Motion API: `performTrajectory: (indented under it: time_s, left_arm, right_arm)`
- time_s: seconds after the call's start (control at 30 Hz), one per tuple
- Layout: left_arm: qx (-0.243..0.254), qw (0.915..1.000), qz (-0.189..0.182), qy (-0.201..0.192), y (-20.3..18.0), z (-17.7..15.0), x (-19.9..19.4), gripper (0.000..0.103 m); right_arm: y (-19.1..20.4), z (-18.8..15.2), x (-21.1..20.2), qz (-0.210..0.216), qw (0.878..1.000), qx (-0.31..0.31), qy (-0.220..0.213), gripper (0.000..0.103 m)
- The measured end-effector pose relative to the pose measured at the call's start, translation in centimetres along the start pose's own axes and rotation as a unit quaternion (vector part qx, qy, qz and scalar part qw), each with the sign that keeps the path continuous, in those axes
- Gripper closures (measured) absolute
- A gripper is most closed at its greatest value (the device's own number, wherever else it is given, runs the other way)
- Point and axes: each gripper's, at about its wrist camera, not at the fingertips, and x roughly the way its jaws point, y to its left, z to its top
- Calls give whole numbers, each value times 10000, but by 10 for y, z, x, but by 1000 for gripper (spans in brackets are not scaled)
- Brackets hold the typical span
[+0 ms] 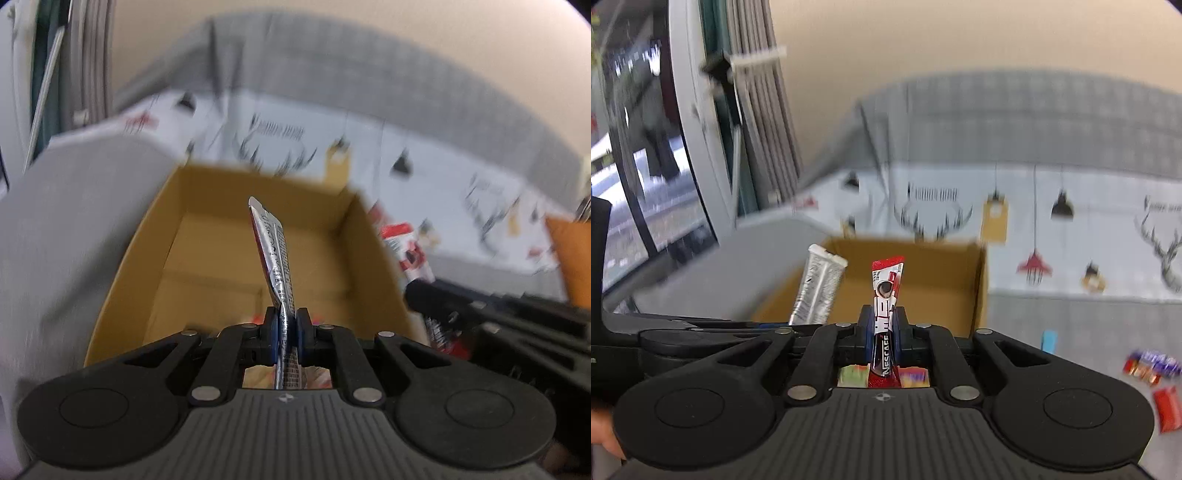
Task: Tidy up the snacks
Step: 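Lift both sticks over the box and open both grippers to drop them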
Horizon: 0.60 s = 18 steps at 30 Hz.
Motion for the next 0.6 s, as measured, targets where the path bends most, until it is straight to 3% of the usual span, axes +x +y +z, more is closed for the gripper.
performTrajectory:
  time_s: [0.3,0.4,0.43,0.5,0.6]
  left_arm:
    - [-14,9998,23,179,25,-17,9,90]
    - [-209,9997,68,88,22,-9,4,43]
    - [-195,9998,53,-26,19,-7,-2,36]
    - [11,9998,-72,-204,8,-3,-11,34]
    - [201,9990,-108,-383,-13,2,-16,26]
  right_arm:
    - [13,-29,34,-3,9983,9,583,89]
    - [6,-30,18,-156,9993,41,336,51]
    - [-3,-30,10,-176,9996,75,193,42]
    - [-23,-33,-5,-347,9993,163,26,35]
    - [-59,-43,-23,-707,9968,373,-96,32]
